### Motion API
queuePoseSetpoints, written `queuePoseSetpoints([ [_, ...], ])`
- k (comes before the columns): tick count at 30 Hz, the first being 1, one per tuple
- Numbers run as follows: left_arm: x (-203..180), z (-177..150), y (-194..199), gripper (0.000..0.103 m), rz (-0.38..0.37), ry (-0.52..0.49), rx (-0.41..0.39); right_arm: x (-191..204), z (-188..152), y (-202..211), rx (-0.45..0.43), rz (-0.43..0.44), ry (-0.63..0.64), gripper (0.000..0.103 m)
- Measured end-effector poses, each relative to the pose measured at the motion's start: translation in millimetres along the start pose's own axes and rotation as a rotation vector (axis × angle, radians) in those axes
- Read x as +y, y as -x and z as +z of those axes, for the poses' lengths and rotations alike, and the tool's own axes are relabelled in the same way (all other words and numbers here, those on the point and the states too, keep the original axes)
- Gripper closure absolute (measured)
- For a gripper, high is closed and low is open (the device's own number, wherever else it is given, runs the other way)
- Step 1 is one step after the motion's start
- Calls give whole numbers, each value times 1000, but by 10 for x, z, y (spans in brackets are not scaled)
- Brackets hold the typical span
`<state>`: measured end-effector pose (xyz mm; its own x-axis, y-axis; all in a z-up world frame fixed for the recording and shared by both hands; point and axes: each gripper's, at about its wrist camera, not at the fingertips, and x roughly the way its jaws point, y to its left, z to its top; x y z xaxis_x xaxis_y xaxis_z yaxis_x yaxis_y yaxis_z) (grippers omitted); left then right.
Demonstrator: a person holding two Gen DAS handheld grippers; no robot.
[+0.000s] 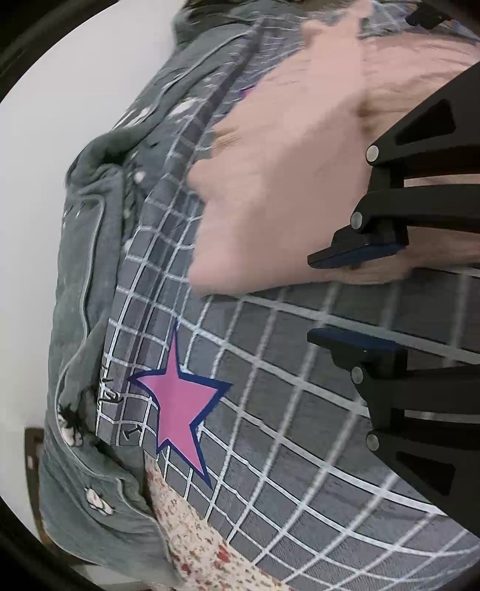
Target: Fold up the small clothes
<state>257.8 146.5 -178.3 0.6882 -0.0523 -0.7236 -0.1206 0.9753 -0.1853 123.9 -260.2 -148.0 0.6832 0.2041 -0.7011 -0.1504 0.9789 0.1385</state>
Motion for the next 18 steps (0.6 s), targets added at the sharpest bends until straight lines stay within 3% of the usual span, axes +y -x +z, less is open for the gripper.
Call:
queuePoseSetpoints([
  [3, 20, -173, 137, 63, -26, -18, 4, 113, -265, 167, 35, 16, 9, 51],
  [5, 52, -280, 247, 35, -36, -9, -10, 179, -408, 253, 45, 22, 16, 51],
  [7, 81, -387, 377, 34, -48, -20, -29, 245, -573, 330, 60, 26, 17, 51],
  [13, 210, -925, 748, 34, -140, 16, 13, 372, -933, 415, 70, 25, 40, 51],
  [15, 147, -1088, 881, 35, -171, -10, 41, 376, -1002, 405, 77, 29, 32, 51],
  [18, 26, -1336, 1063, 35, -159, -82, 69, 397, -1050, 418, 74, 30, 38, 51],
])
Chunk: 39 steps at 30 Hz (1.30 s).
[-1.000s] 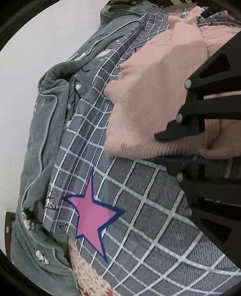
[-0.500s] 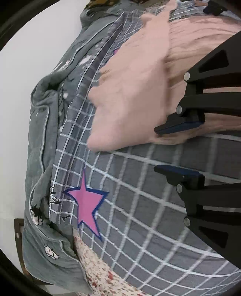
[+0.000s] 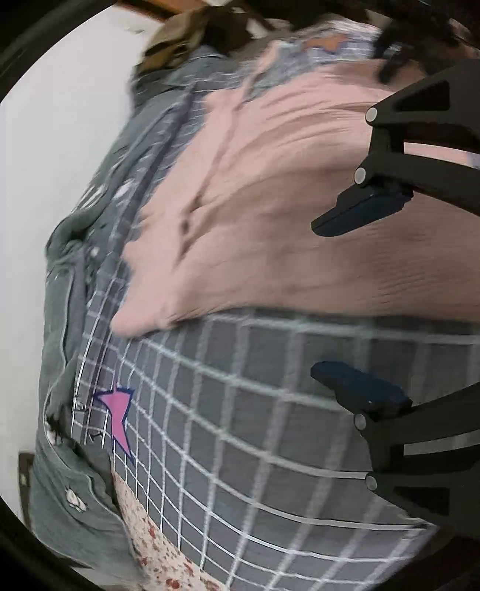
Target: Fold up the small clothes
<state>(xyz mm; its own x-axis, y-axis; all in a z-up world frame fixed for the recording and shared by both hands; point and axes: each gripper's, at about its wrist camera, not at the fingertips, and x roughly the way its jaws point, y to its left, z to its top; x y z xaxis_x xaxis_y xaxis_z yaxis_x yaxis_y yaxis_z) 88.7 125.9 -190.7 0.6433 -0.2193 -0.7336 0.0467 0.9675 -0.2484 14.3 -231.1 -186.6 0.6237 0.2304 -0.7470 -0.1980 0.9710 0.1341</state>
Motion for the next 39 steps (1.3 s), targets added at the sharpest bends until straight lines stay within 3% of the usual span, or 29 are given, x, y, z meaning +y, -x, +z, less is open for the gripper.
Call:
queuePoseSetpoints([
  [4, -54, -215, 63, 46, 46, -9, 69, -22, 2, 0, -5, 9, -24, 53],
  [7, -20, -391, 110, 52, 34, 23, 96, -22, 9, -7, -5, 11, -24, 63],
  [9, -48, -445, 93, 60, 28, 29, 108, -6, 7, -34, 5, 16, -14, 73],
  [10, -78, -448, 98, 74, 45, 18, 98, 5, 11, -54, 19, 35, -10, 85],
  [11, -96, -456, 91, 95, 36, 10, 107, 6, 18, -68, 36, 57, -14, 91],
  [13, -76, -435, 124, 96, 41, 20, 100, -54, 35, -14, 21, 86, -55, 97],
  [16, 64, -396, 275, 96, 17, 60, 81, -131, 33, 178, -47, 105, -86, 98],
  [21, 231, -437, 426, 96, -10, 102, 77, -228, -12, 327, -81, 110, -118, 98],
  [28, 156, -503, 285, 92, 53, 79, 128, -273, -110, 80, 23, 56, -117, 97],
  [30, 159, -480, 288, 88, 82, 78, 129, -281, -103, 79, 45, 50, -113, 92],
  [32, 166, -425, 351, 75, 124, 72, 105, -299, -58, 159, 37, 44, -113, 78],
  [35, 162, -259, 431, 73, 174, 59, 62, -319, 42, 330, -31, -13, -83, 58],
  [39, 91, 50, 428, 73, 217, 37, 29, -429, 277, 508, -102, -88, -61, 53],
])
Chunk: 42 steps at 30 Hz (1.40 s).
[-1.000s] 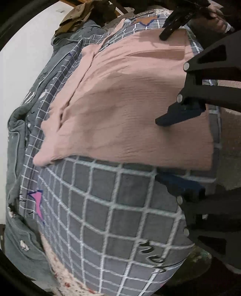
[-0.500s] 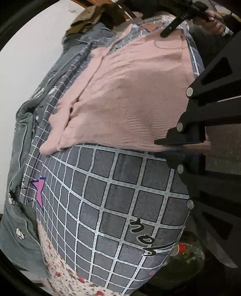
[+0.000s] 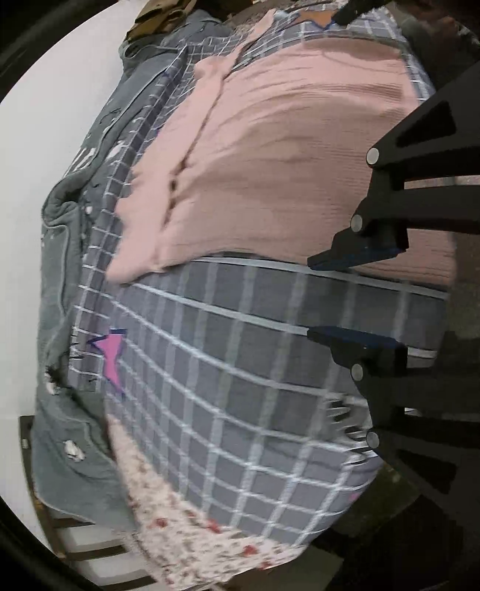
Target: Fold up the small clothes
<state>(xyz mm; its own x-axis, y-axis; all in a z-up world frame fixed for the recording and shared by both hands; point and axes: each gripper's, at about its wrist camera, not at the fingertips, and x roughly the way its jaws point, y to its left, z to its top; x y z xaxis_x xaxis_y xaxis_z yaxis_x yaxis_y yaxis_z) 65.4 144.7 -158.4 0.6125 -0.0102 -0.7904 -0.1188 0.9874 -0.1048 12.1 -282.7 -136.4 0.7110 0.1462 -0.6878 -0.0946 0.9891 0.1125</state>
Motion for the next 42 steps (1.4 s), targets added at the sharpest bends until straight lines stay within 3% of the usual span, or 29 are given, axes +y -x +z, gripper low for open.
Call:
queuePoseSetpoints([
  [6, -291, 493, -38, 70, 17, -27, -59, -284, 417, 64, -68, -50, -13, 53],
  [7, -360, 583, -62, 62, 14, -34, -70, -313, 478, 52, -76, -68, -17, 53],
  [8, -415, 638, -76, 45, 13, -42, -83, -350, 531, 43, -87, -88, -23, 53],
  [10, -540, 762, -95, 28, 12, -61, -134, -440, 645, -17, -101, -124, -34, 53],
  [14, -793, 1031, -243, 28, 13, -103, -186, -630, 833, -175, -107, -141, -80, 53],
  [19, -964, 1381, -570, 28, -26, -63, -209, -948, 1050, -439, -98, -175, -165, 53],
  [24, -1082, 1649, -1071, 28, -44, -45, -176, -1299, 1035, -626, -78, -232, -221, 53],
  [29, -1087, 1511, -1613, 28, -39, -54, -34, -1652, 915, -777, -28, -261, -310, 53],
  [35, -1187, 1448, -1623, 21, -18, -91, -50, -2016, 891, -703, -53, -229, -411, 53],
  [42, -1274, 1428, -1665, 16, 20, -125, -56, -2469, 927, -798, -53, -259, -450, 51],
])
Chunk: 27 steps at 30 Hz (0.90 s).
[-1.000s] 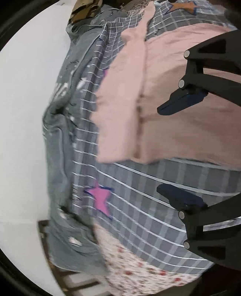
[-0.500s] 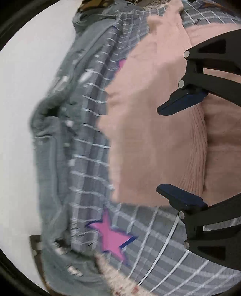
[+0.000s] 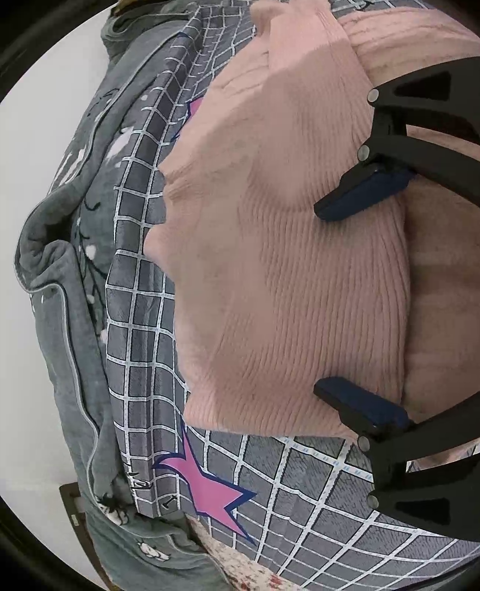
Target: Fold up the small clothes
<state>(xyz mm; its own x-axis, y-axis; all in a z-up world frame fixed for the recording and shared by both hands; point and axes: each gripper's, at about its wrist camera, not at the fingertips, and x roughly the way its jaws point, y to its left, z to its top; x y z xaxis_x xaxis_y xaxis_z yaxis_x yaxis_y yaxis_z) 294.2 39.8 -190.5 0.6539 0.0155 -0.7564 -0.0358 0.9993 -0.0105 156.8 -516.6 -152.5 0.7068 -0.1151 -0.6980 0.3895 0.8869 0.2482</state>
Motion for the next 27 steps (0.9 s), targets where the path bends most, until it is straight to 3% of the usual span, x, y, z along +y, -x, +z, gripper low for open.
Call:
queuePoseSetpoints([
  [9, -21, -4, -35, 11, -3, -8, 7, -108, 226, -304, 18, 40, -59, 51],
  [12, -16, -3, -41, 11, -7, -9, 9, -82, 295, -351, 19, 36, -52, 71],
  [13, -18, -3, -41, 11, -8, -9, 9, -63, 314, -360, 15, 30, -42, 90],
  [14, -19, -4, -42, 11, -8, -9, 9, -33, 327, -363, 12, 32, -27, 95],
  [21, 62, -6, 15, 11, -67, 28, -10, 354, 479, -20, -152, -42, 107, 97],
  [25, 234, 4, 129, 11, -139, 107, -45, 755, 675, 249, -238, -43, 158, 97],
  [27, 342, 27, 206, 11, -116, 133, -66, 1024, 764, 389, -277, -16, 188, 97],
])
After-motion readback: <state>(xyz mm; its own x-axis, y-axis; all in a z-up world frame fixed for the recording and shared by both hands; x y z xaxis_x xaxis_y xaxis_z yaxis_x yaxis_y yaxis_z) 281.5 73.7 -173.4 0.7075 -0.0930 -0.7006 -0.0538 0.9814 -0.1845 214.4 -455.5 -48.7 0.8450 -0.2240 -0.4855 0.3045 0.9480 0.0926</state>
